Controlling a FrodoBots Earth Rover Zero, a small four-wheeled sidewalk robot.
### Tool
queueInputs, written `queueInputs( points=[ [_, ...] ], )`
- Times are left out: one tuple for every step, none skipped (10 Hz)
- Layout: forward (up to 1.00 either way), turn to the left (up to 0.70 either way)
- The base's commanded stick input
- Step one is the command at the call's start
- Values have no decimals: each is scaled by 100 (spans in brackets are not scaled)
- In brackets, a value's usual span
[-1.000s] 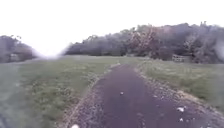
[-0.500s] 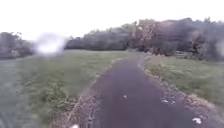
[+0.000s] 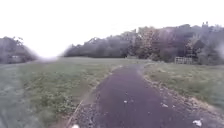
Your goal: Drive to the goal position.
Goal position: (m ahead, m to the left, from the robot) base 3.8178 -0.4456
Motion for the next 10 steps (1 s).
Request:
queueInputs(
  points=[
    [70,0],
    [70,0],
    [70,0],
    [70,0],
    [70,0],
    [70,0],
    [70,0],
    [70,0],
    [70,0],
    [70,0]
  ],
)
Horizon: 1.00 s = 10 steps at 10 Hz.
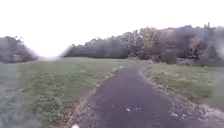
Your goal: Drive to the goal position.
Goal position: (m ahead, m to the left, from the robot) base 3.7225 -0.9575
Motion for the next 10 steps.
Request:
queueInputs(
  points=[
    [70,0],
    [70,0],
    [70,0],
    [70,0],
    [70,0],
    [70,0],
    [70,0],
    [70,0],
    [70,0],
    [70,0]
  ],
)
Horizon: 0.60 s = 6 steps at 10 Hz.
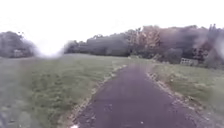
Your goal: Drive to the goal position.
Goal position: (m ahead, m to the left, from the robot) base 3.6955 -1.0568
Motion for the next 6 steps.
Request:
queueInputs(
  points=[
    [70,0],
    [70,0],
    [70,0],
    [70,-14],
    [70,-14],
    [70,-14]
  ],
)
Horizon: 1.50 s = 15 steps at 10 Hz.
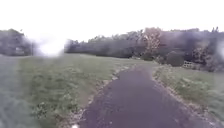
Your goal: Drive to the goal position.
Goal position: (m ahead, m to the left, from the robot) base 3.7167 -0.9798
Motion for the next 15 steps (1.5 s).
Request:
queueInputs(
  points=[
    [70,-14],
    [70,0],
    [70,0],
    [70,0],
    [70,0],
    [70,0],
    [70,-14],
    [70,-14],
    [70,-14],
    [70,-14],
    [70,-14],
    [70,-14],
    [70,-14],
    [70,-14],
    [70,-14]
  ],
)
